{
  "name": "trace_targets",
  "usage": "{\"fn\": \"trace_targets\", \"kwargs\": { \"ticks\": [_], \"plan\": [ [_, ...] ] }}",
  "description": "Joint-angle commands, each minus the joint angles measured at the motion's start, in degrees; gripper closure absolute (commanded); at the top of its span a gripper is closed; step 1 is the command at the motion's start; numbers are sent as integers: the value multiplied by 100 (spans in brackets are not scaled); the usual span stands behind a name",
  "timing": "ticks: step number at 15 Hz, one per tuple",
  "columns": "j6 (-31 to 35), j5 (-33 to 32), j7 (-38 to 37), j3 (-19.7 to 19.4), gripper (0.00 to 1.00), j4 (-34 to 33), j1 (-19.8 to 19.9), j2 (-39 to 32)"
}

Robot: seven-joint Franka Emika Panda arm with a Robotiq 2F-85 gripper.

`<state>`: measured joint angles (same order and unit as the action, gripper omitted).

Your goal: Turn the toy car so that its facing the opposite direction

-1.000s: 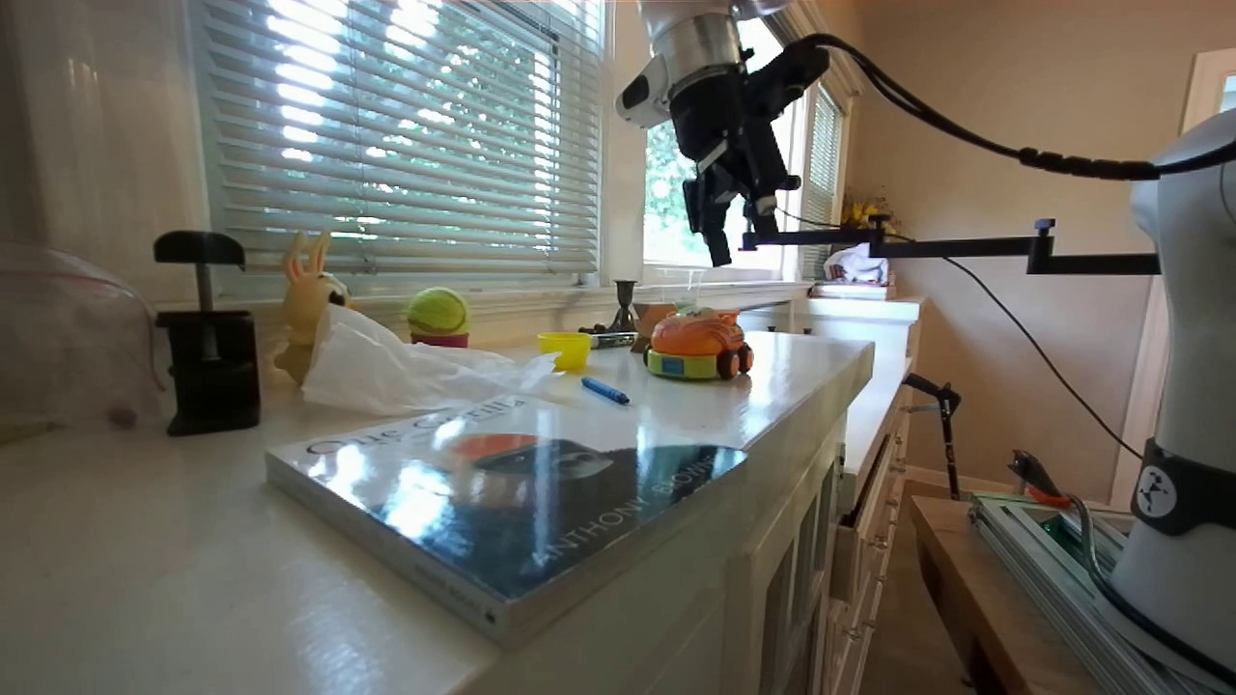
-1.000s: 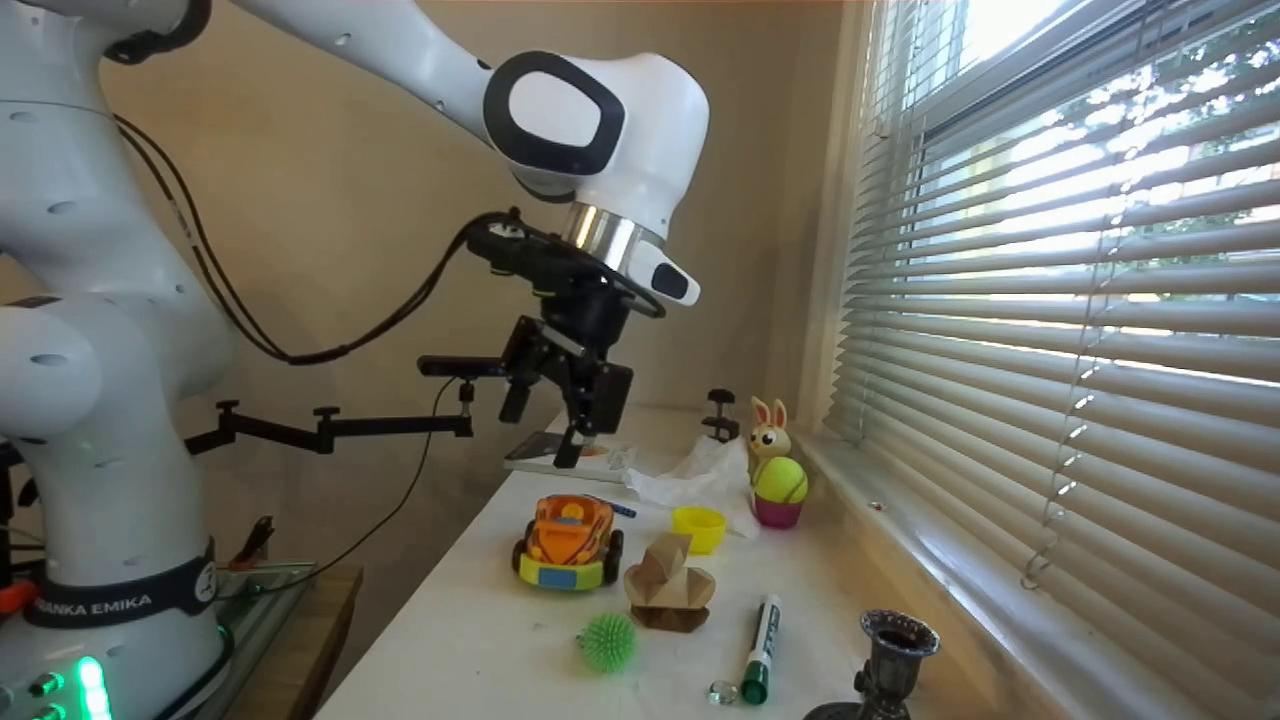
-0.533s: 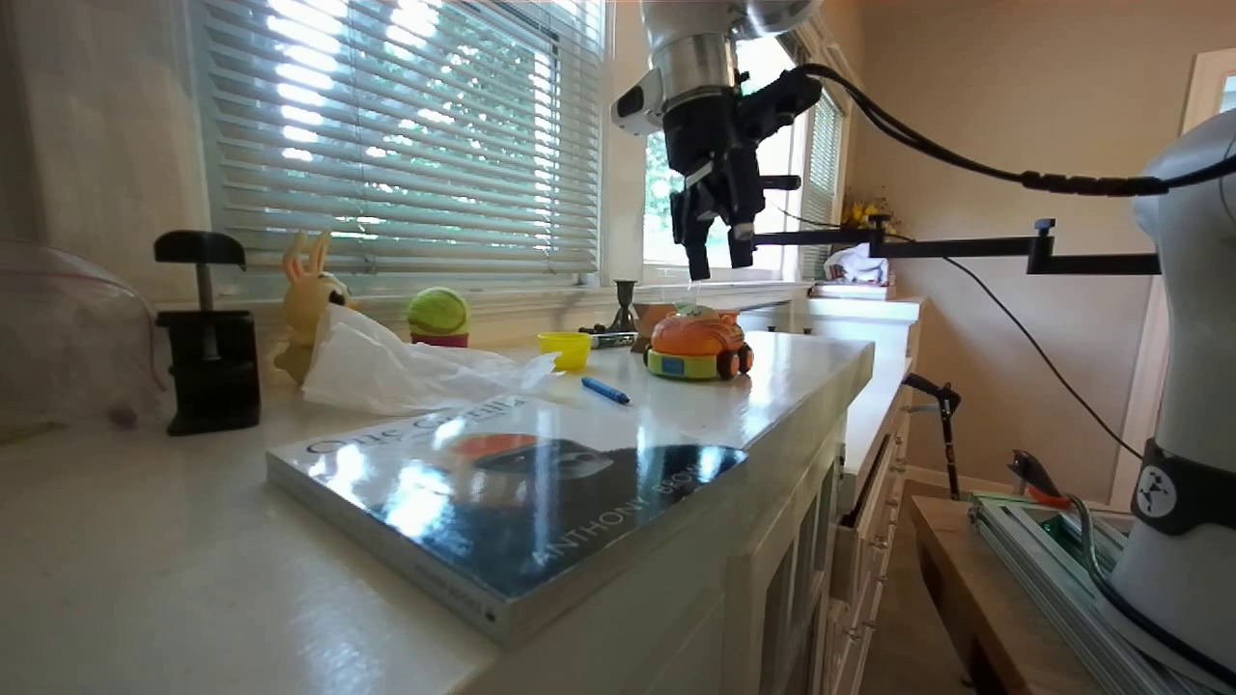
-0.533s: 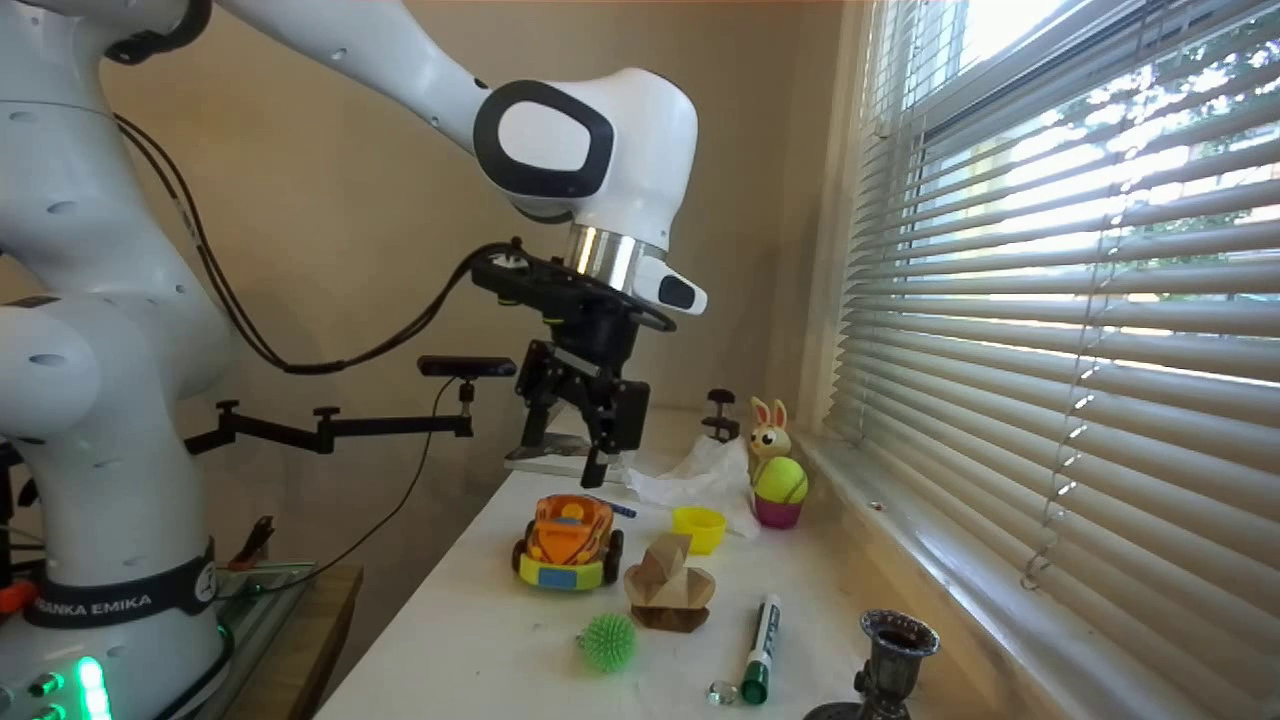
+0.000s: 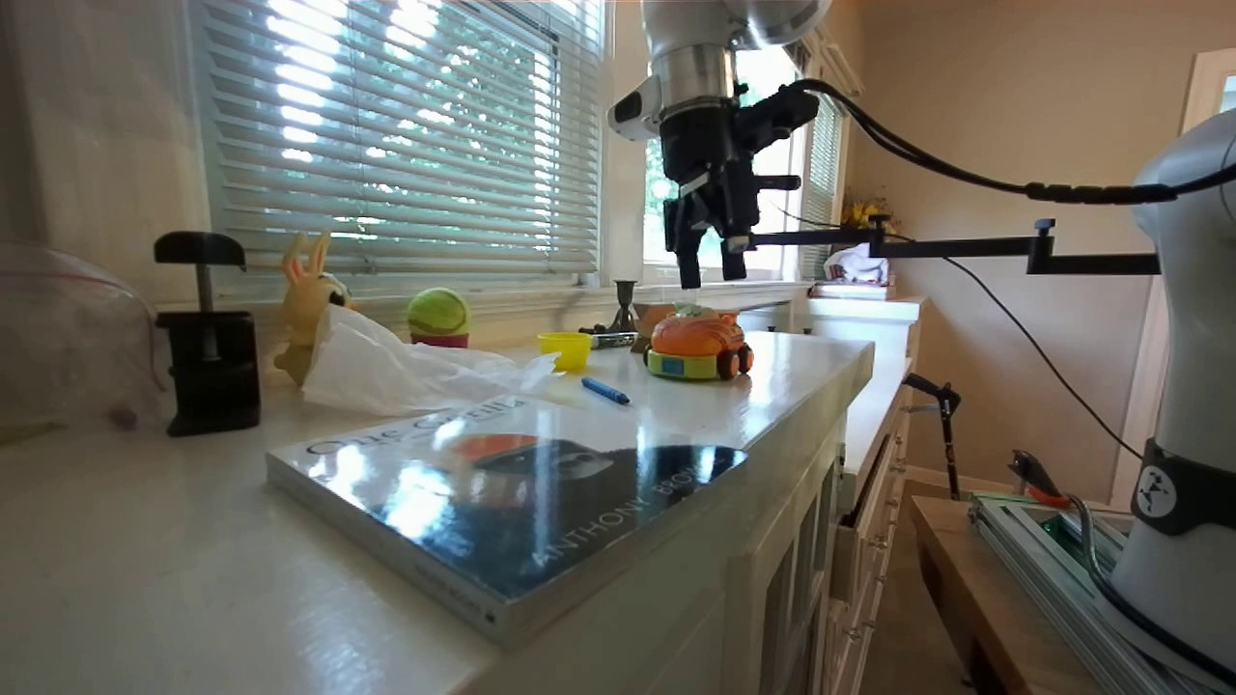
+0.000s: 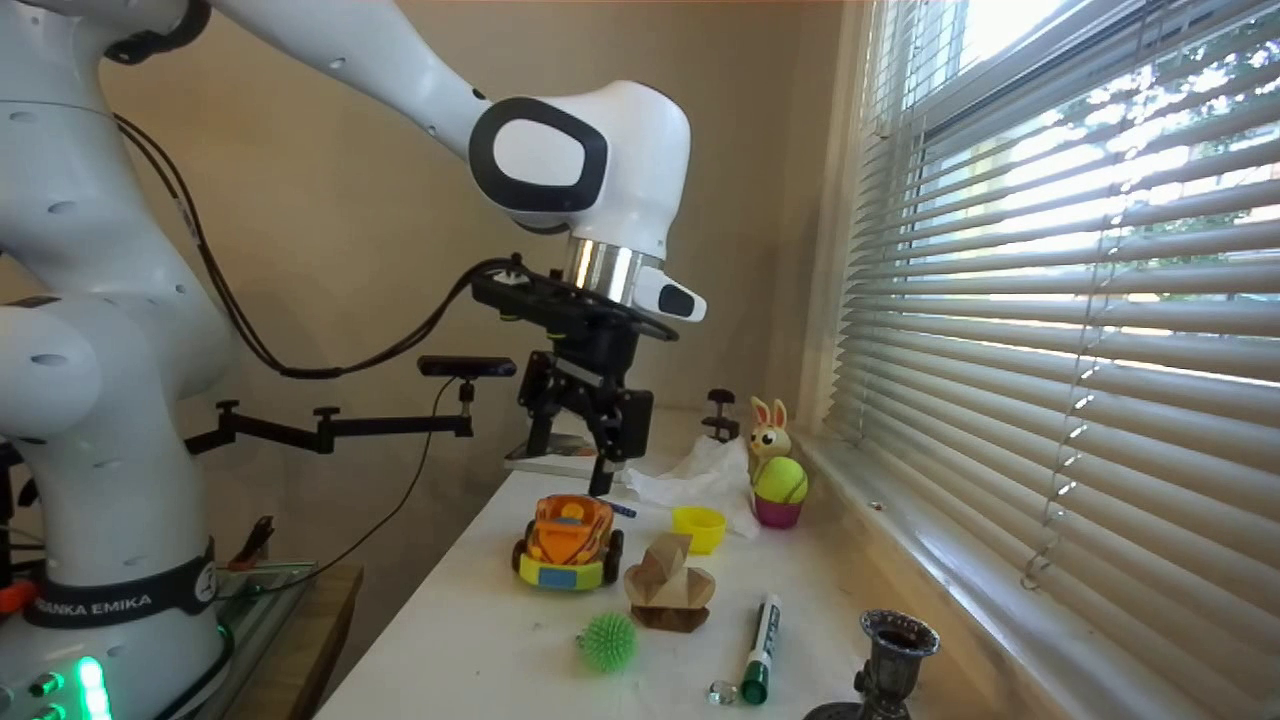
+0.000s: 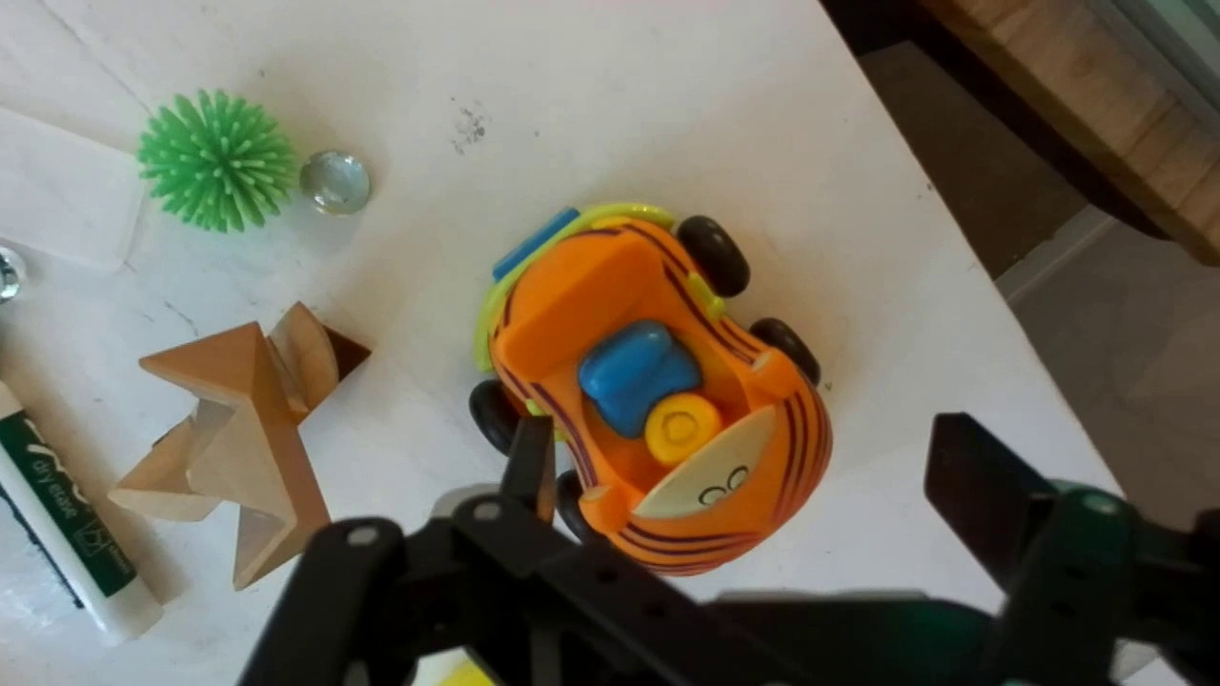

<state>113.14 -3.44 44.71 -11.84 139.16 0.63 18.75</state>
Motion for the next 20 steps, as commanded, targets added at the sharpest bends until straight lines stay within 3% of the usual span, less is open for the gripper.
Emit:
{"fn": "trace_targets", "kwargs": {
  "ticks": [1,5,7,12,16,20],
  "plan": [
    [109,232,-195,53,0,38,79,11],
    [-2,87,-118,63,0,10,77,-5],
    [-3,-91,627,72,0,76,-54,55],
    [122,-406,1656,244,0,198,-85,114],
    [570,-957,2224,339,0,467,-12,185],
    [1370,-1193,2216,343,0,761,18,195]
  ]
}}
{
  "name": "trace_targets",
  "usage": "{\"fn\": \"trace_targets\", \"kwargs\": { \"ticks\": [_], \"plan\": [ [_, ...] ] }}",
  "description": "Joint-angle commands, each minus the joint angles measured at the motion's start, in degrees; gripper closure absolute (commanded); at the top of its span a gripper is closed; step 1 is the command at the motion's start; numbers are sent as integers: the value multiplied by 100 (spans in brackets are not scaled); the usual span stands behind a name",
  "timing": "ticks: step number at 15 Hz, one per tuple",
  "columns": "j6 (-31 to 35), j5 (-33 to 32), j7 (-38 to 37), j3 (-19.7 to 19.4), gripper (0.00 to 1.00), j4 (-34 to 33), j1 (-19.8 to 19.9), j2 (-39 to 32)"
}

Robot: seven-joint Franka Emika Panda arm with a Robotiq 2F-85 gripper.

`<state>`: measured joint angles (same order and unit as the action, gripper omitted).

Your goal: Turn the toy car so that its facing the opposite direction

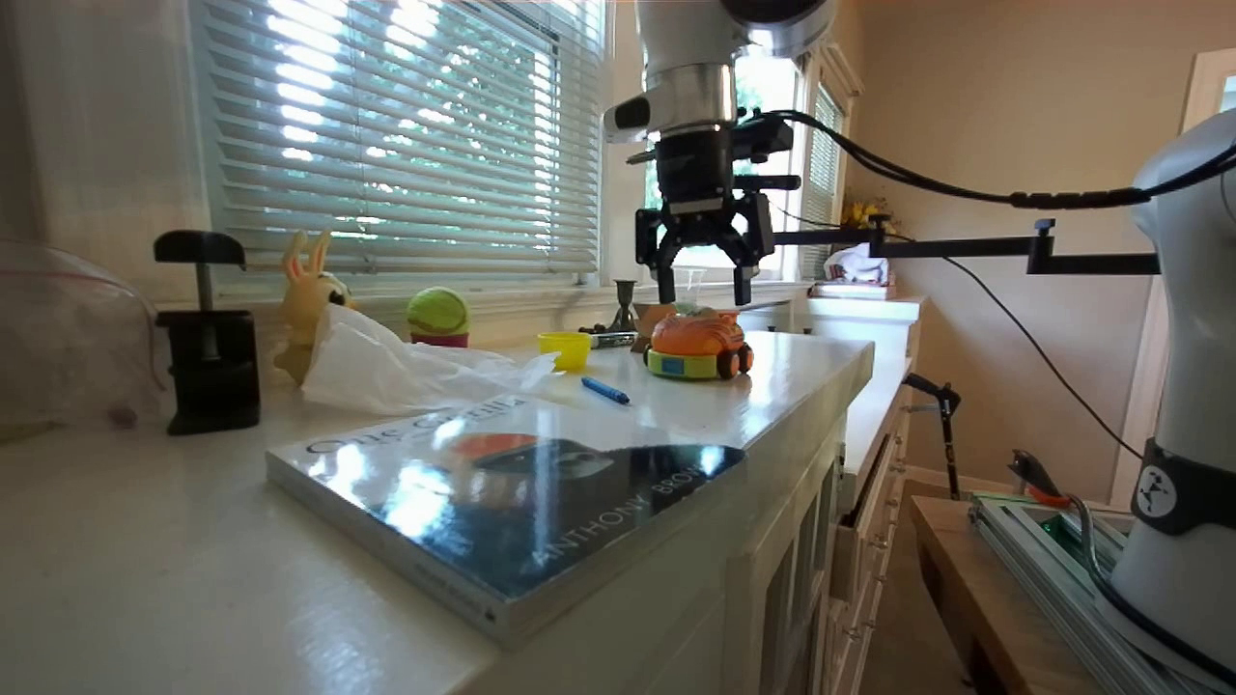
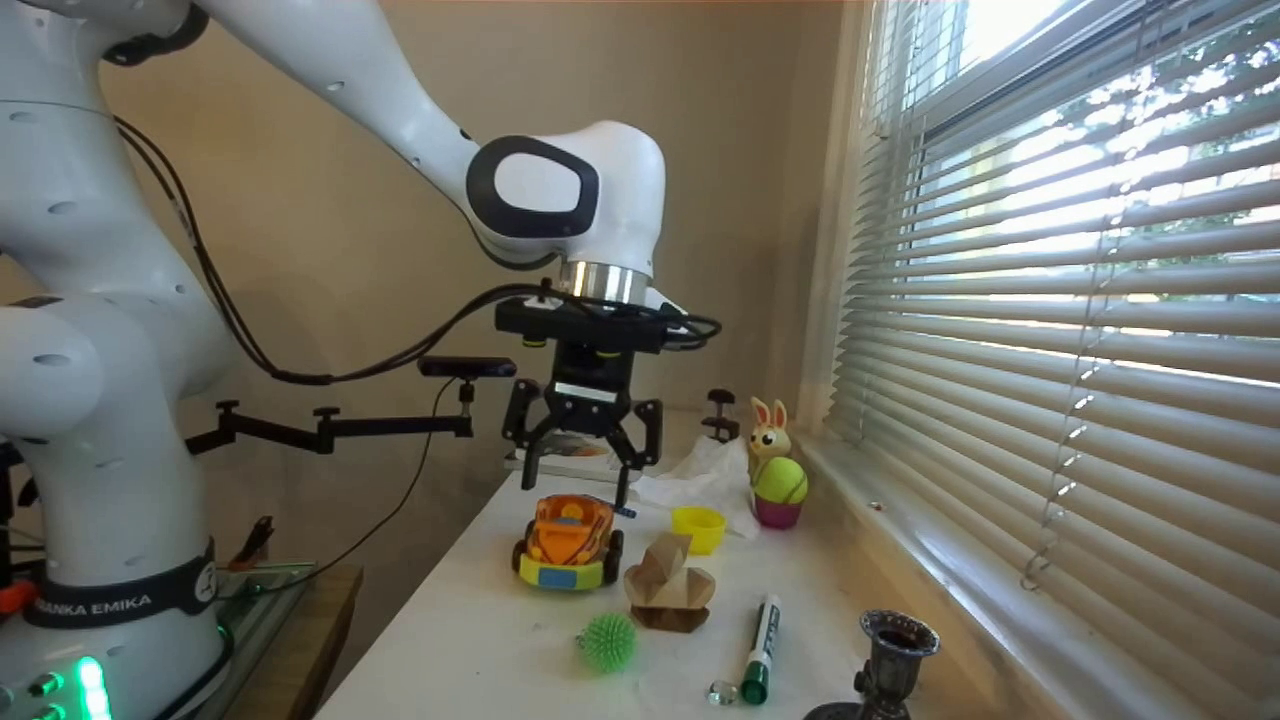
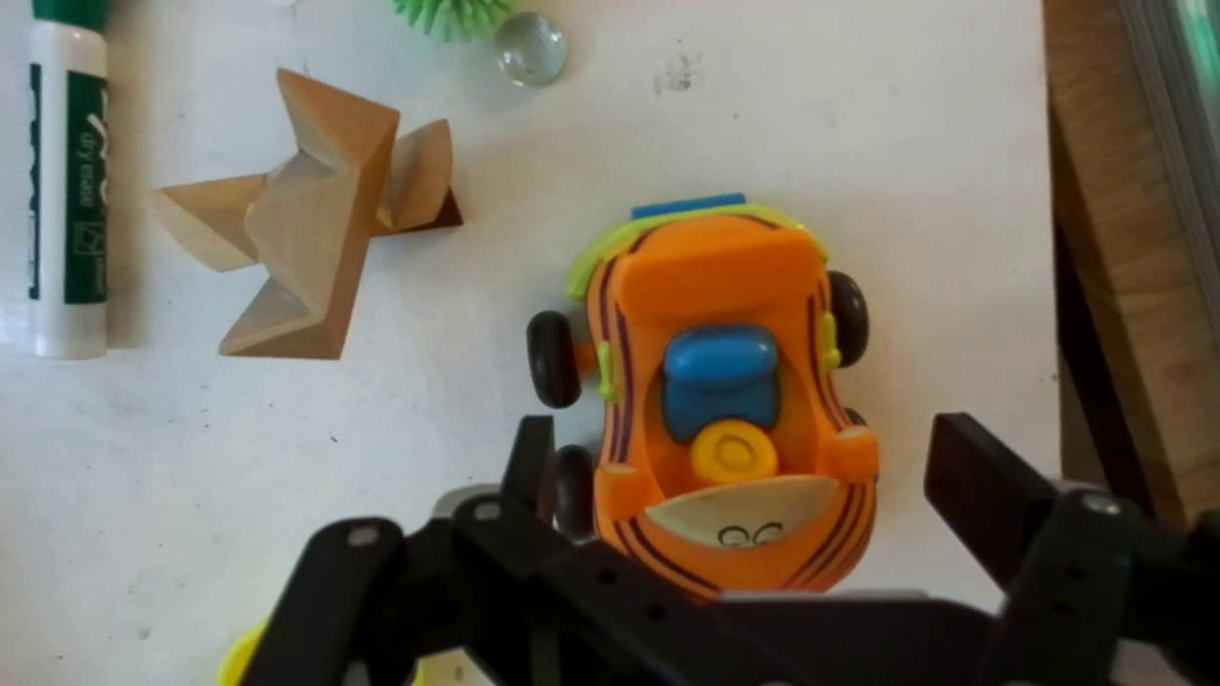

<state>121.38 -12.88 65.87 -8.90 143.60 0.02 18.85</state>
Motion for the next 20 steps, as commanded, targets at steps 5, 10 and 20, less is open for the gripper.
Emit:
{"fn": "trace_targets", "kwargs": {
  "ticks": [5,10,20],
  "plan": [
    [1274,31,85,4,0,492,8,217],
    [927,581,214,-88,0,402,-124,256],
    [78,813,52,-49,0,310,-1,443]
  ]
}}
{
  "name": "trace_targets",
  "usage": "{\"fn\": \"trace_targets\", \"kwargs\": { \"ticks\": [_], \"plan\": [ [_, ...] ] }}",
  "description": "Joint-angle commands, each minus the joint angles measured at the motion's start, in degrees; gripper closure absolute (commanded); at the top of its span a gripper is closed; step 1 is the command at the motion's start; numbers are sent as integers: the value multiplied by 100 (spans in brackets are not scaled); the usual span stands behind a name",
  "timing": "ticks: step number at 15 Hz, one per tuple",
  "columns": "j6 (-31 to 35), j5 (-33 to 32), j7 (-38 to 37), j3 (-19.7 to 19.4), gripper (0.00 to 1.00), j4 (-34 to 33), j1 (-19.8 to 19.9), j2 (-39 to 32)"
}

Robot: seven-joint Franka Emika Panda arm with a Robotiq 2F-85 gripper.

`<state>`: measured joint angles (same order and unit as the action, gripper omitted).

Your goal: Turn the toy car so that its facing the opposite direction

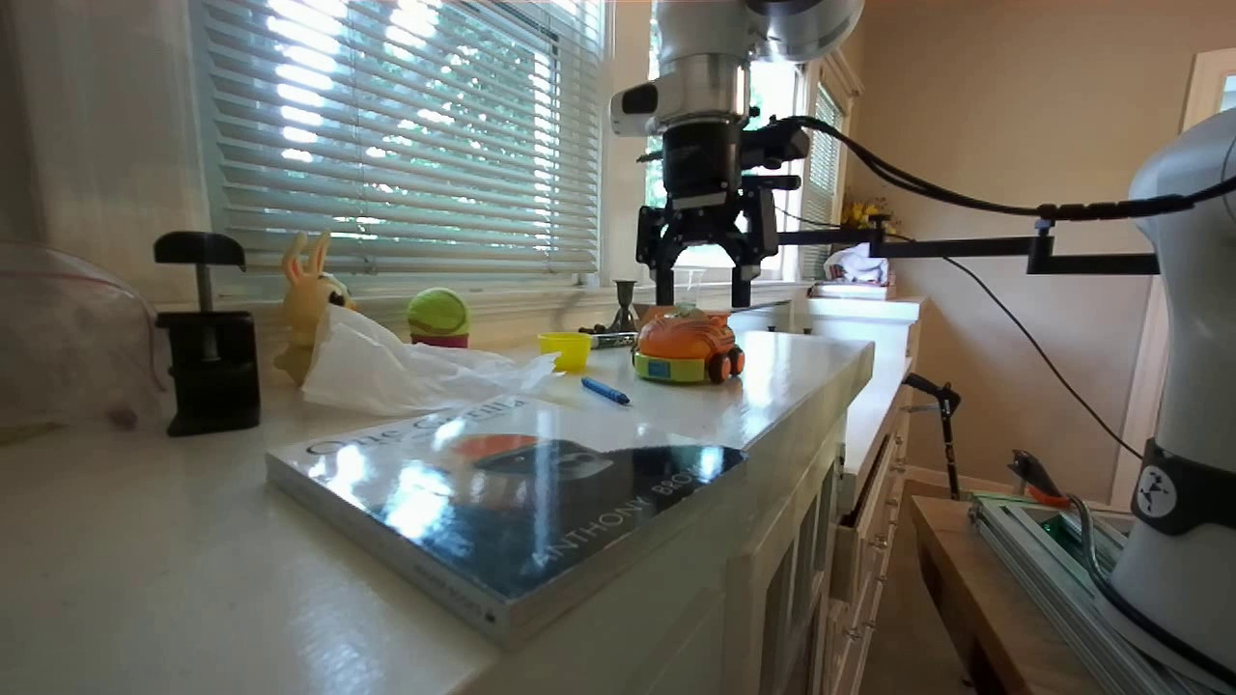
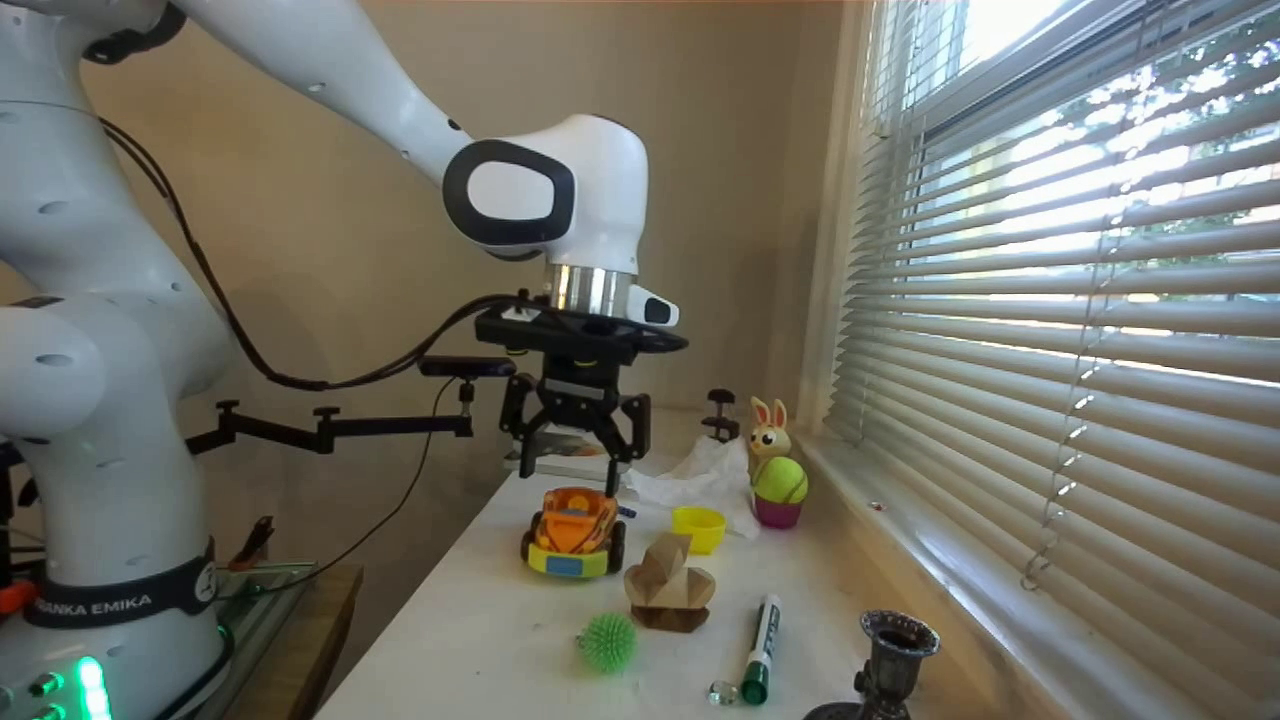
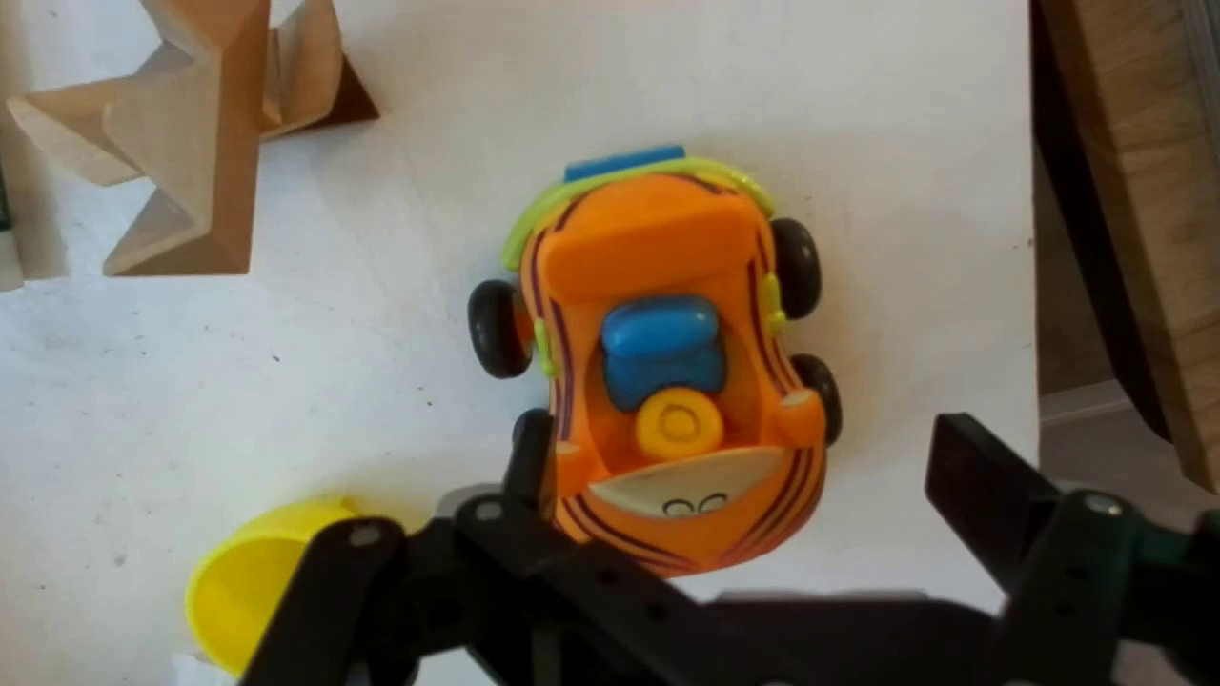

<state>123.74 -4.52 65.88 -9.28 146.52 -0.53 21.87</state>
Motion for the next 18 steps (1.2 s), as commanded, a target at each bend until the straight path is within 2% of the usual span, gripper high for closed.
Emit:
{"fn": "trace_targets", "kwargs": {
  "ticks": [1,11,18],
  "plan": [
    [-103,-51,84,-23,0,61,70,153],
    [700,-218,178,-81,0,356,154,57],
    [851,-143,309,-140,0,424,151,-27]
  ]
}}
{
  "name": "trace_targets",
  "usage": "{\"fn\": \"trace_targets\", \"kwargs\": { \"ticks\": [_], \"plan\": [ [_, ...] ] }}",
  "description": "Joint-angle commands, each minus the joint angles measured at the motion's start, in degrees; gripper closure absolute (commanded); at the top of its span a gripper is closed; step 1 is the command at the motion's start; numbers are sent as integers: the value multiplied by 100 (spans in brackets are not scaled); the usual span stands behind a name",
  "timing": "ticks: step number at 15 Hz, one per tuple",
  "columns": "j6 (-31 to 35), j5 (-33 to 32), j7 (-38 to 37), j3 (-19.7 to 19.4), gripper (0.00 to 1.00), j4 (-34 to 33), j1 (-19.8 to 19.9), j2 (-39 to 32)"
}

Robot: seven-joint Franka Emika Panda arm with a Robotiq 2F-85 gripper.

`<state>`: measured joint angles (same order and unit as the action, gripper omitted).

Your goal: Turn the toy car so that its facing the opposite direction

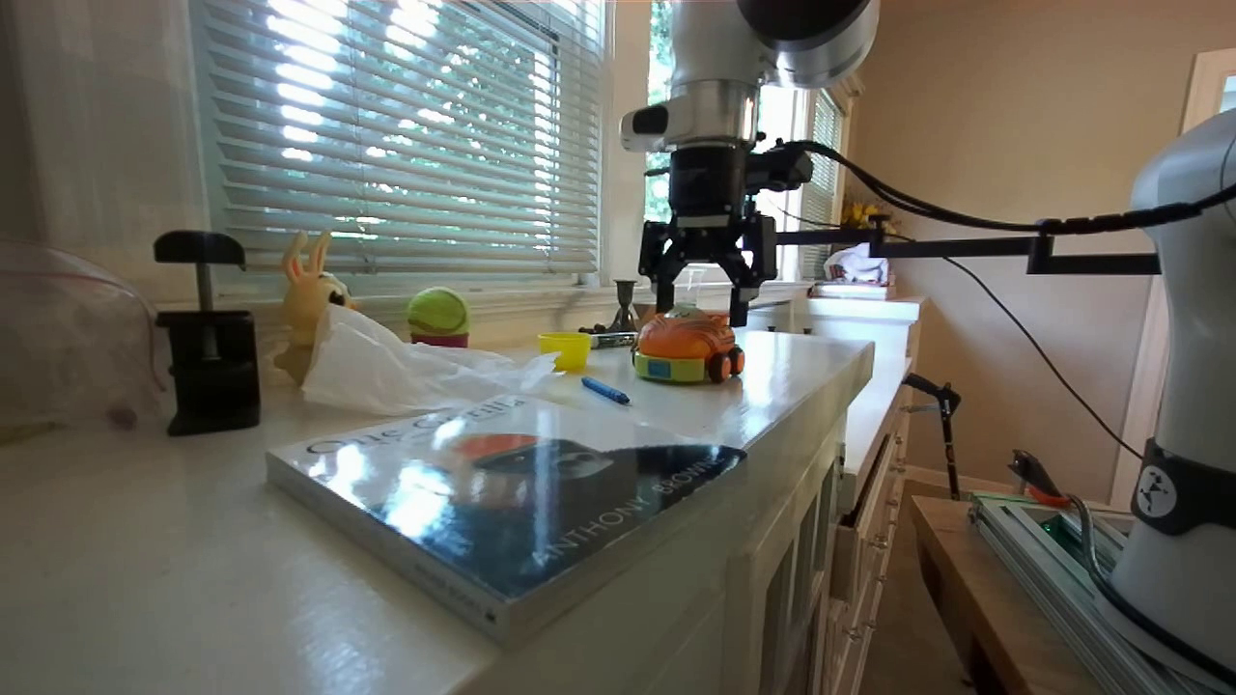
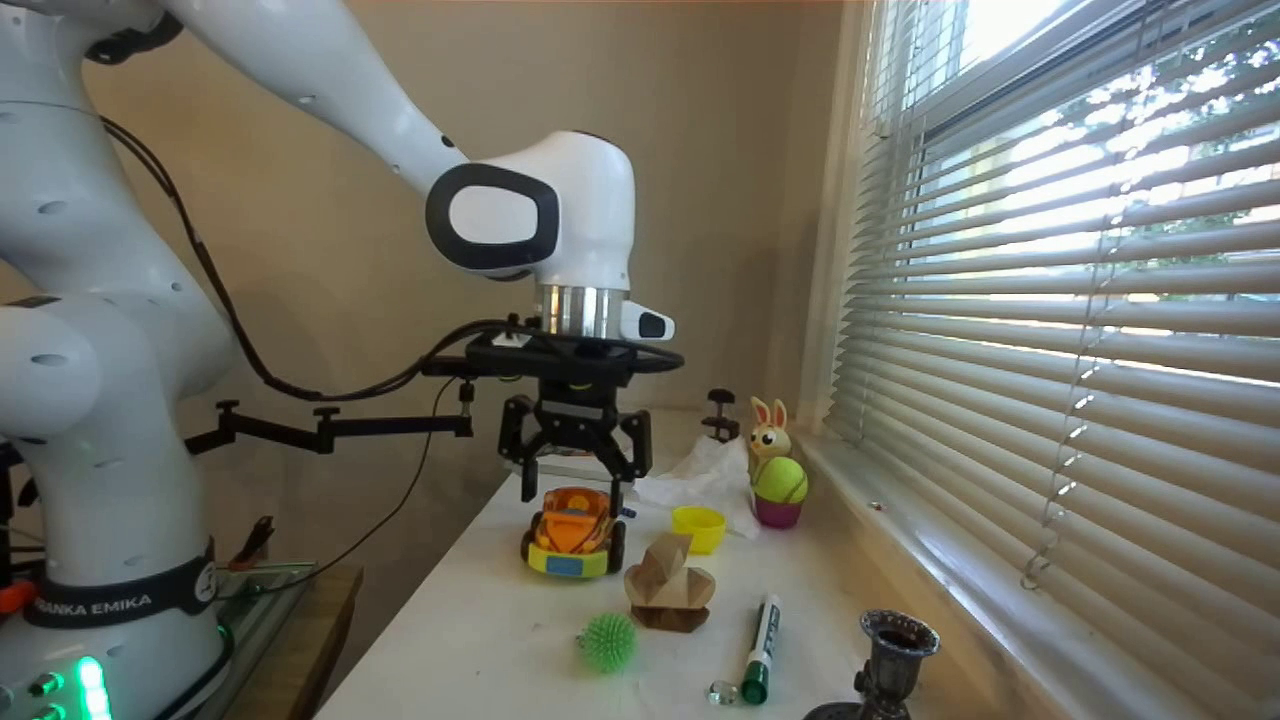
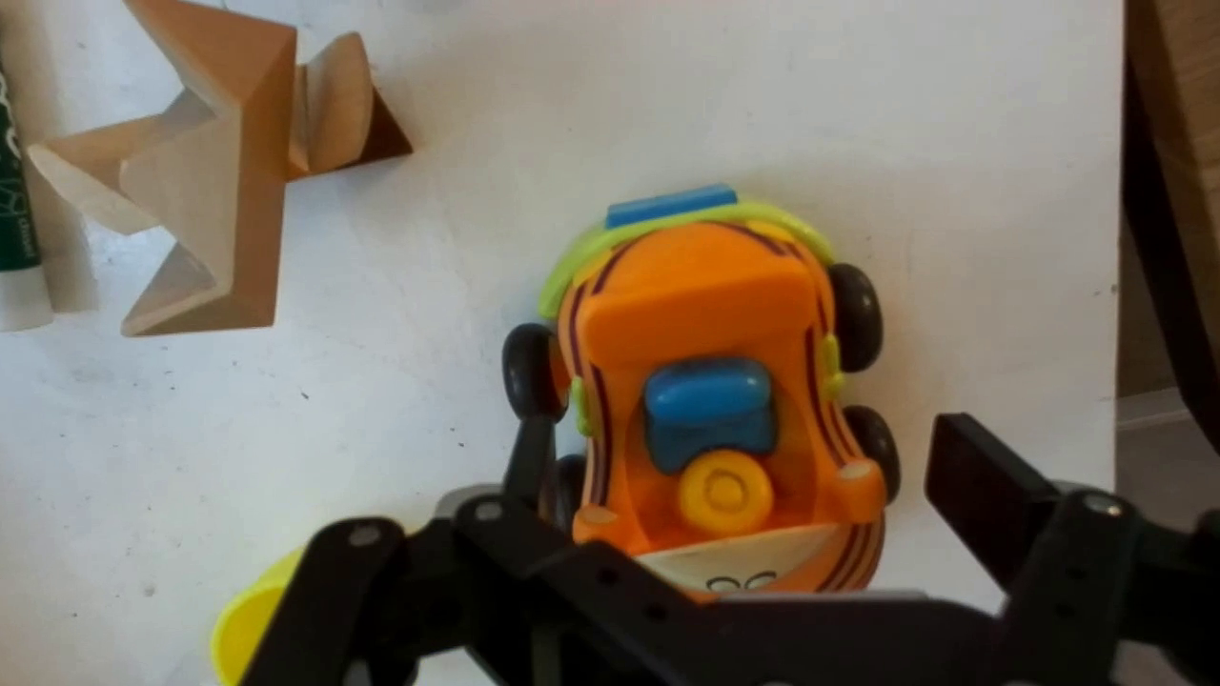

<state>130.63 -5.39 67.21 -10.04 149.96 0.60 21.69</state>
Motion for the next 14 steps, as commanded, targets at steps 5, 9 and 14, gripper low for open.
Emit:
{"fn": "trace_targets", "kwargs": {
  "ticks": [5,9,14],
  "plan": [
    [204,-37,267,-124,0,49,56,-108],
    [256,-11,303,-152,0,9,51,-198],
    [274,35,345,-154,0,-32,30,-316]
  ]
}}
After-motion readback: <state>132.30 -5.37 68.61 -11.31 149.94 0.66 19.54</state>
